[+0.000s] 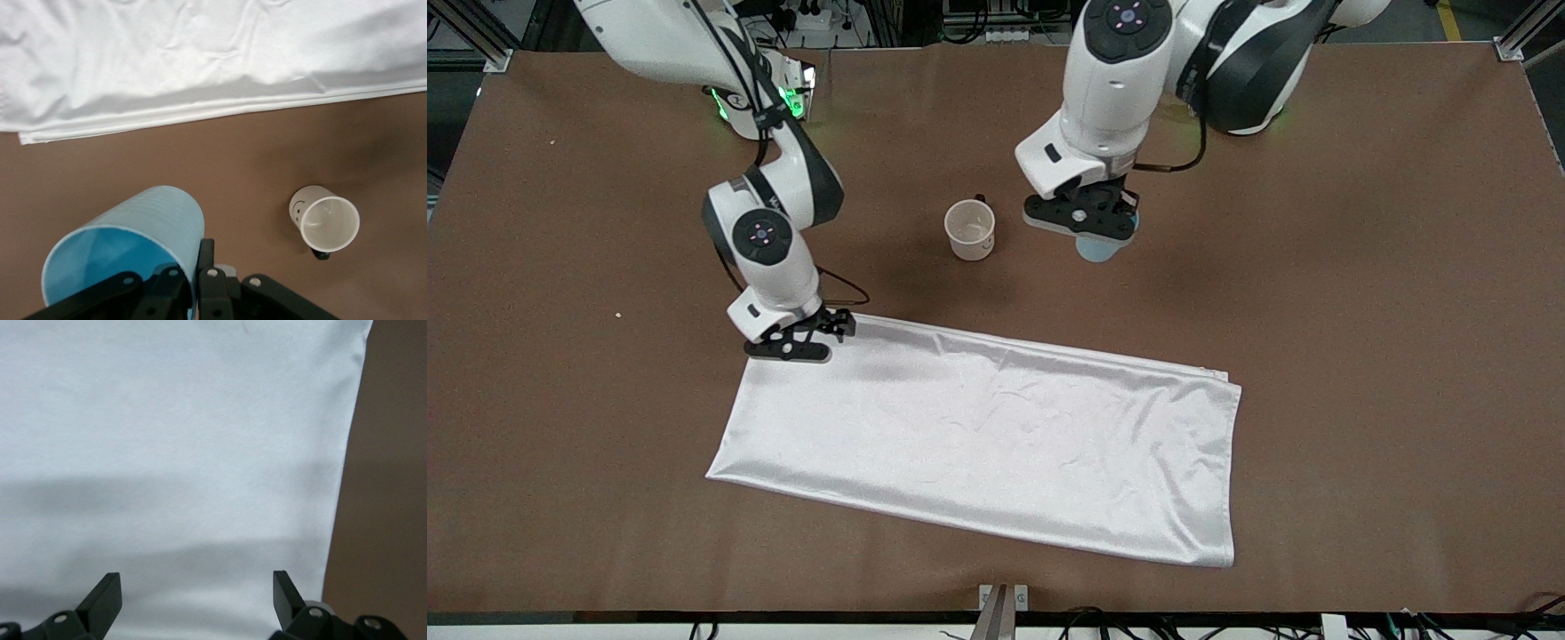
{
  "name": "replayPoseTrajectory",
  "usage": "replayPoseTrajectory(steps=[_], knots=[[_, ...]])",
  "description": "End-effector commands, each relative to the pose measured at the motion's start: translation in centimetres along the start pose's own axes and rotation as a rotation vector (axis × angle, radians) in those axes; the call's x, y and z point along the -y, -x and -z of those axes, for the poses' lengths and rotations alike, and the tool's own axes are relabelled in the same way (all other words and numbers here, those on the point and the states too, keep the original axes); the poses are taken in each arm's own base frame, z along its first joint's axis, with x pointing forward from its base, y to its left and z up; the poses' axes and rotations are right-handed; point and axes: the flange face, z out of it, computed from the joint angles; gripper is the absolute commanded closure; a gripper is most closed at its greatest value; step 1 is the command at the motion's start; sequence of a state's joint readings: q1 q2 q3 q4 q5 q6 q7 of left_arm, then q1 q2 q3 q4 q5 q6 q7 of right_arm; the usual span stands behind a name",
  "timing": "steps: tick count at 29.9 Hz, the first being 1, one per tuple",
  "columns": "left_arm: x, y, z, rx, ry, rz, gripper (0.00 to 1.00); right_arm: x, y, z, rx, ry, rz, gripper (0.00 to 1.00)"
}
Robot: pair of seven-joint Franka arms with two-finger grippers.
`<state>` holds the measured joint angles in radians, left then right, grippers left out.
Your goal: Place blue cup into white mug on table
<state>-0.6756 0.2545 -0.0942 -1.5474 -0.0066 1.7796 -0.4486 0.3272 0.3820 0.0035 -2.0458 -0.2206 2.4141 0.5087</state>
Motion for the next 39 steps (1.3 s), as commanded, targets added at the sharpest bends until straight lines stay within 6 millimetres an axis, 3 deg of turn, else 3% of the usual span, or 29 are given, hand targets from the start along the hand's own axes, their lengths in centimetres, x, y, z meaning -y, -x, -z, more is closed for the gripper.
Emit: replayPoseTrajectory(steps=[1, 7, 16, 22, 27, 31, 39], knots=[[-2.9, -0.7, -1.6, -0.019, 0.017, -0.018, 1.00, -2.8, -1.1, -2.8, 0.007, -0.007, 0.066, 0.00], [-6.8, -1.5, -4.1, -0.009, 0.022, -0.008, 1.00, -4.6, -1.6, -4.2, 0.012, -0.010, 0.055, 0.00], [-12.6, 0.8, -8.0, 0.012, -0.009, 0.047, 1.00, -9.0, -2.5, -3.2, 0.008, -0.017, 0.117, 0.00], [-16.0, 1.9, -11.9, -0.002, -0.033, 0.045, 1.00, -12.3, -2.6, -2.9, 0.011, -0.015, 0.165, 0.00], [-17.7, 2.5, -15.0, 0.006, -0.038, 0.043, 1.00, -14.0, -2.4, -2.0, 0.008, -0.012, 0.163, 0.00], [-18.1, 2.5, -16.0, 0.009, -0.037, 0.047, 1.00, -15.3, -2.3, -1.0, 0.037, -0.001, 0.155, 0.00], [-19.3, 3.6, -18.3, 0.034, -0.058, 0.033, 1.00, -18.4, -1.9, 3.4, 0.064, 0.006, 0.166, 0.00]])
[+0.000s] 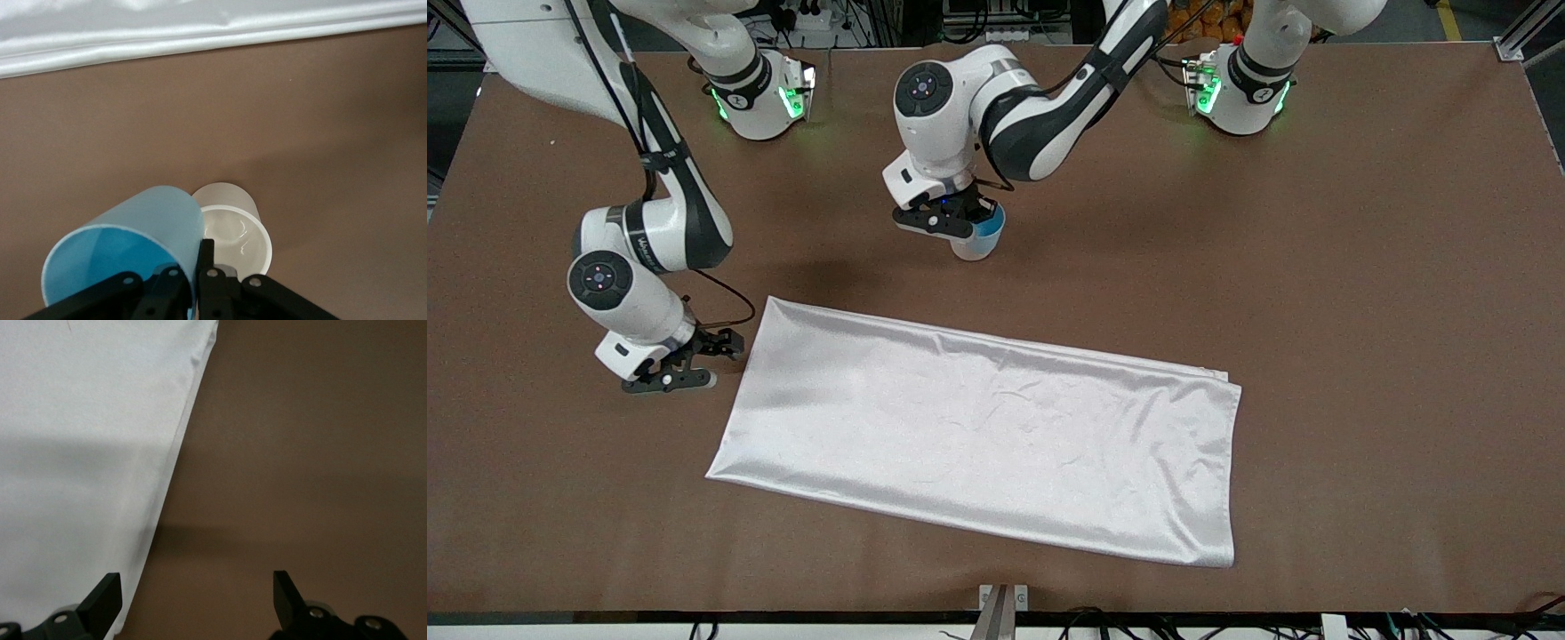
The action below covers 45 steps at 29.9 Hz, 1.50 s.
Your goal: Place blue cup into white mug on table
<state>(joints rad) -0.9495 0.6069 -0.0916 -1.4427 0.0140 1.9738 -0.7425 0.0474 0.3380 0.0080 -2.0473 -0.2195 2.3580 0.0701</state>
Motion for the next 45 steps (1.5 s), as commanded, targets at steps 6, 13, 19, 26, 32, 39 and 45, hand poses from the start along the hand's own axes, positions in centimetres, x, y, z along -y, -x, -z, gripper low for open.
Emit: replayPoseTrajectory(steps=[6, 13, 19, 26, 32, 39, 45], knots=[[-1.8, 0.9, -1.5, -0.005, -0.028, 0.000, 1.00, -2.7, 2.3, 8.3, 0.033, -0.094, -0.056, 0.00], [-2.3, 1.3, -2.1, 0.002, -0.035, 0.009, 1.00, -3.7, 2.3, 16.9, 0.106, -0.096, -0.063, 0.00], [-2.4, 1.5, -1.9, 0.011, -0.032, 0.014, 1.00, -4.1, 2.3, 25.2, 0.145, -0.096, -0.038, 0.00], [-2.3, 1.6, -1.9, 0.017, -0.033, 0.014, 1.00, -5.4, 3.7, 32.4, 0.119, -0.147, -0.021, 0.00], [-2.3, 1.5, -1.7, 0.016, -0.029, 0.013, 1.00, -6.3, 5.0, 34.7, 0.083, -0.157, -0.026, 0.00], [-2.5, 1.7, -1.8, 0.032, -0.016, 0.022, 1.00, -6.4, 4.6, 34.3, 0.072, -0.156, -0.027, 0.00], [-2.6, 1.8, -1.8, 0.047, -0.001, 0.033, 1.00, -6.3, 4.2, 33.9, 0.063, -0.155, -0.027, 0.00]])
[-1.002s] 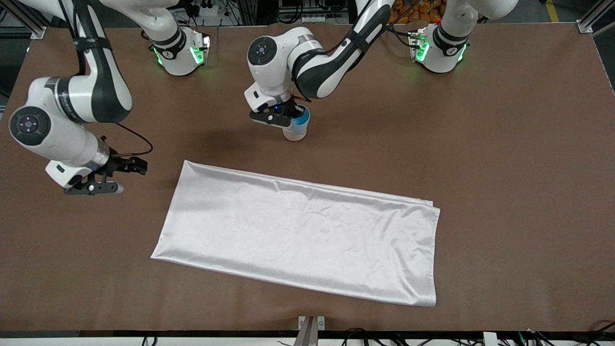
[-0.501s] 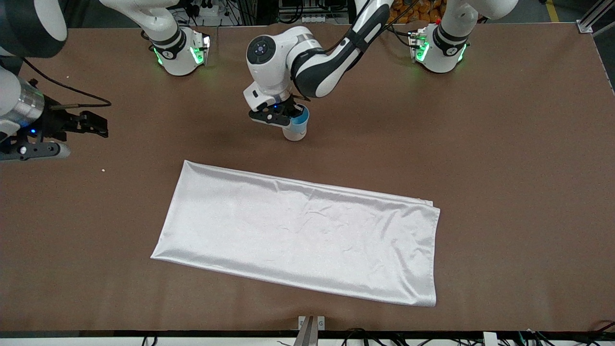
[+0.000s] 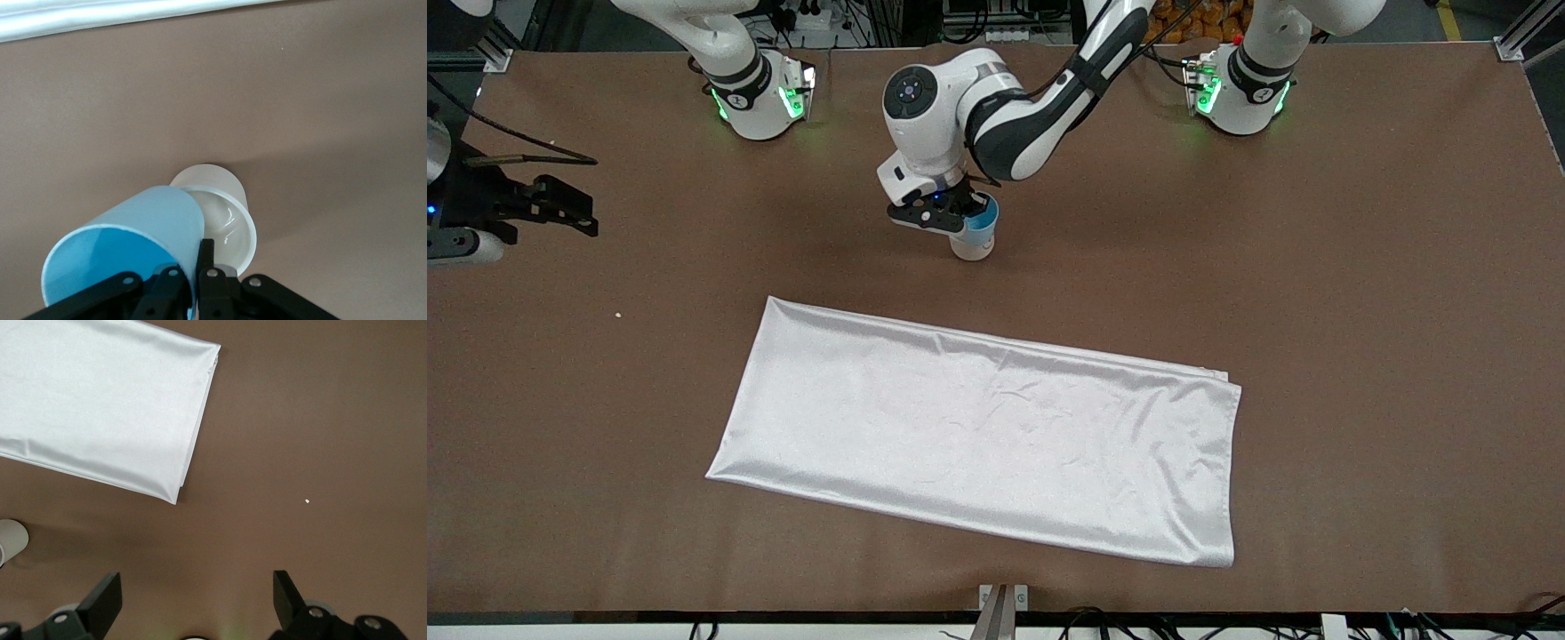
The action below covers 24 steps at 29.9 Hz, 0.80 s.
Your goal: Place blue cup into white mug on table
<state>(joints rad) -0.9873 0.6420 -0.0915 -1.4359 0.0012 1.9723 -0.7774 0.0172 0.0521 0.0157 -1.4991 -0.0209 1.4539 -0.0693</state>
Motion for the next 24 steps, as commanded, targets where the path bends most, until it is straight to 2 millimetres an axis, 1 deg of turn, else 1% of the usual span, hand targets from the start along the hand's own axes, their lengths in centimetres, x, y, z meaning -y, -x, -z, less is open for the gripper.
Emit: replayPoseTrajectory(steps=[1, 7, 11, 14, 16, 19, 20, 24], knots=[[-0.6, 0.2, 0.2, 0.021, 0.013, 0.030, 1.00, -0.3, -0.2, -0.2, -0.008, -0.017, 0.007, 0.00], [-0.7, 0.3, -0.2, 0.026, 0.009, 0.026, 1.00, -0.3, -0.4, -0.3, -0.014, -0.016, 0.007, 0.00], [-0.9, 0.4, -1.3, 0.037, 0.001, 0.017, 1.00, -0.4, -0.4, -0.3, -0.014, -0.016, 0.001, 0.00], [-1.2, 0.8, -1.4, 0.040, -0.001, 0.011, 1.00, -0.5, -0.7, -0.4, -0.024, -0.013, -0.007, 0.00], [-1.2, 0.7, -1.4, 0.039, 0.001, 0.010, 1.00, -0.7, -1.0, -0.6, -0.032, -0.006, -0.015, 0.00], [-1.3, 0.7, -1.6, 0.046, 0.003, 0.010, 1.00, -1.9, -1.0, -0.2, -0.048, -0.005, -0.040, 0.00], [-1.3, 0.8, -2.1, 0.051, -0.001, 0.007, 1.00, -2.0, -1.0, -0.1, -0.050, -0.008, -0.043, 0.00], [-1.4, 0.8, -2.8, 0.056, -0.004, 0.005, 1.00, -2.7, -0.4, 0.5, -0.055, -0.015, -0.056, 0.00]])
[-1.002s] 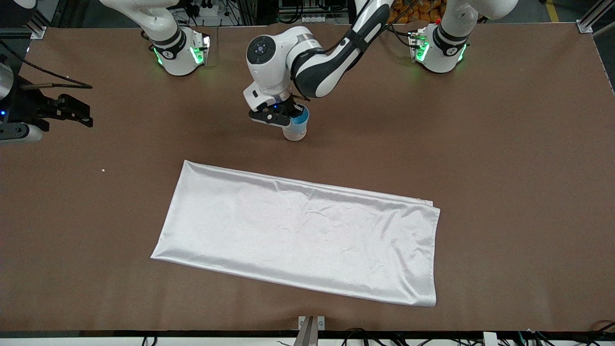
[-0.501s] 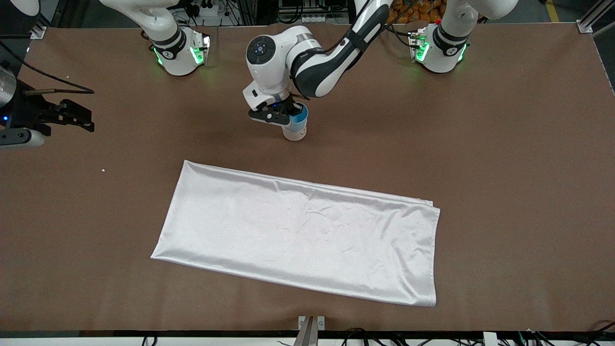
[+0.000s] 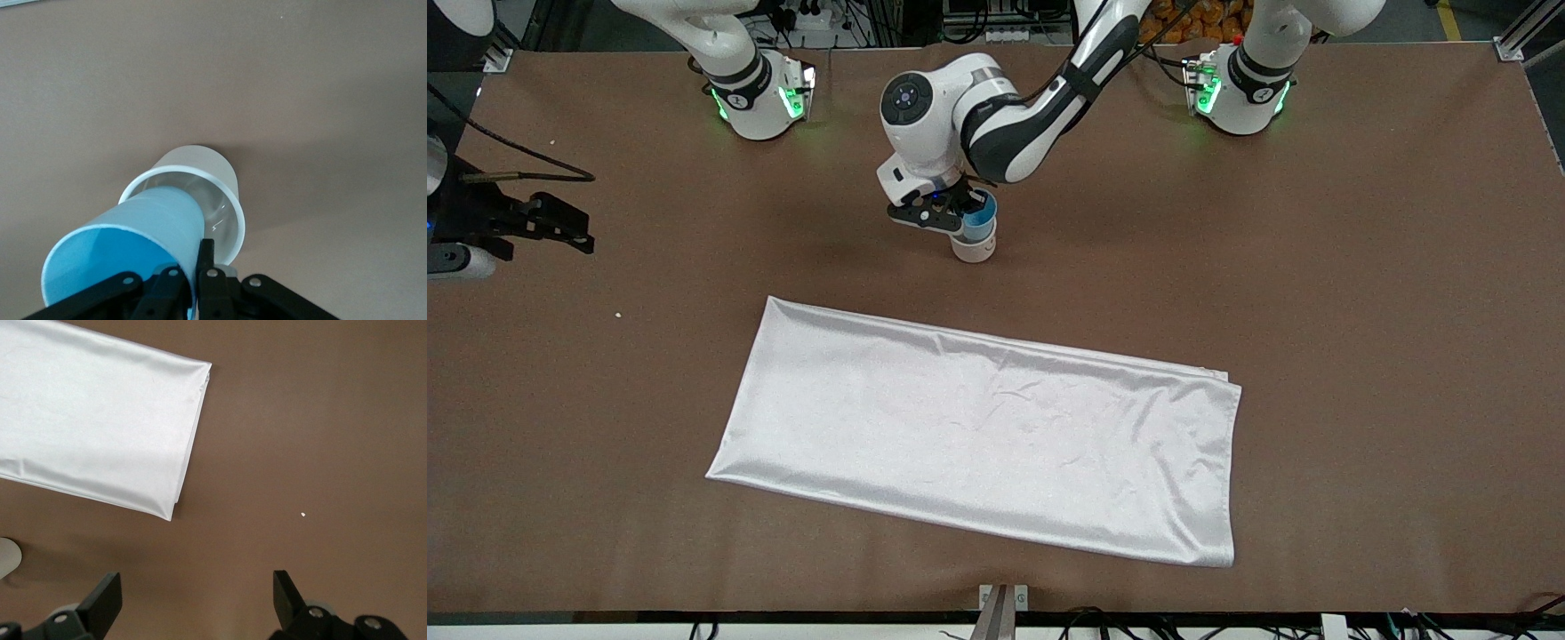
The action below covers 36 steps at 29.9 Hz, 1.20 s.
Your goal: Place blue cup into white mug on table
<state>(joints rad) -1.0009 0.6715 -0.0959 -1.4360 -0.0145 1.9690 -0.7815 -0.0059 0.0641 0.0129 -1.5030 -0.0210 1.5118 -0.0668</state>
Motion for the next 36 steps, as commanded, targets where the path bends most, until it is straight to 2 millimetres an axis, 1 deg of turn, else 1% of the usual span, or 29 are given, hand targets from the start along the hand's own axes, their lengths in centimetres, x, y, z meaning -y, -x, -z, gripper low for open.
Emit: replayPoseTrajectory(steps=[1, 7, 9, 10, 16, 17, 19, 20, 21, 22, 24, 27, 32, 34, 36], knots=[[-0.5, -0.1, -0.7, 0.020, 0.007, 0.010, 1.00, -1.2, 0.5, 1.0, -0.013, -0.017, -0.029, 0.00], [-0.6, -0.2, -1.1, 0.018, 0.006, -0.001, 1.00, -1.4, 0.8, 1.4, -0.022, -0.018, -0.033, 0.00], [-0.6, -0.2, -1.2, 0.017, 0.007, -0.003, 1.00, -1.8, 1.4, 2.5, -0.047, -0.016, -0.041, 0.00], [-0.6, -0.2, -1.2, 0.017, 0.007, -0.004, 1.00, -1.9, 1.6, 2.7, -0.050, -0.015, -0.043, 0.00], [-0.6, -0.2, -1.7, 0.020, -0.002, -0.015, 0.99, -1.8, 1.9, 2.7, -0.047, -0.017, -0.043, 0.00], [-0.8, 0.0, -1.8, 0.019, -0.003, -0.018, 0.90, -1.8, 1.9, 2.7, -0.047, -0.017, -0.043, 0.00], [-0.9, 0.1, -1.7, 0.017, -0.003, -0.025, 0.78, -1.8, 2.0, 2.7, -0.048, -0.017, -0.043, 0.00], [-0.9, 0.1, -1.7, 0.017, -0.003, -0.029, 0.64, -1.8, 2.0, 2.5, -0.047, -0.017, -0.043, 0.00], [-0.9, 0.1, -1.6, 0.014, -0.004, -0.037, 0.29, -1.7, 2.1, 2.3, -0.044, -0.017, -0.041, 0.00], [-0.9, 0.0, -1.6, 0.012, -0.005, -0.042, 0.00, -1.8, 2.4, 2.4, -0.048, -0.017, -0.044, 0.00], [-0.9, 0.1, -1.2, -0.003, -0.015, -0.068, 0.00, -1.7, 2.8, 2.2, -0.058, -0.015, -0.044, 0.00], [-0.9, 0.2, -0.2, -0.023, -0.017, -0.076, 0.00, -1.7, 3.3, 1.8, -0.065, -0.014, -0.043, 0.00], [-0.3, 0.2, 4.0, -0.096, -0.010, -0.092, 0.00, -1.6, 3.2, 1.9, -0.070, -0.014, -0.043, 0.00], [0.2, 0.0, 5.3, -0.106, -0.004, -0.083, 0.00, -1.5, 3.0, 1.9, -0.076, -0.014, -0.041, 0.00], [0.9, -0.1, 7.0, -0.122, 0.006, -0.073, 0.00, -1.6, 2.9, 2.0, -0.085, -0.011, -0.041, 0.00]])
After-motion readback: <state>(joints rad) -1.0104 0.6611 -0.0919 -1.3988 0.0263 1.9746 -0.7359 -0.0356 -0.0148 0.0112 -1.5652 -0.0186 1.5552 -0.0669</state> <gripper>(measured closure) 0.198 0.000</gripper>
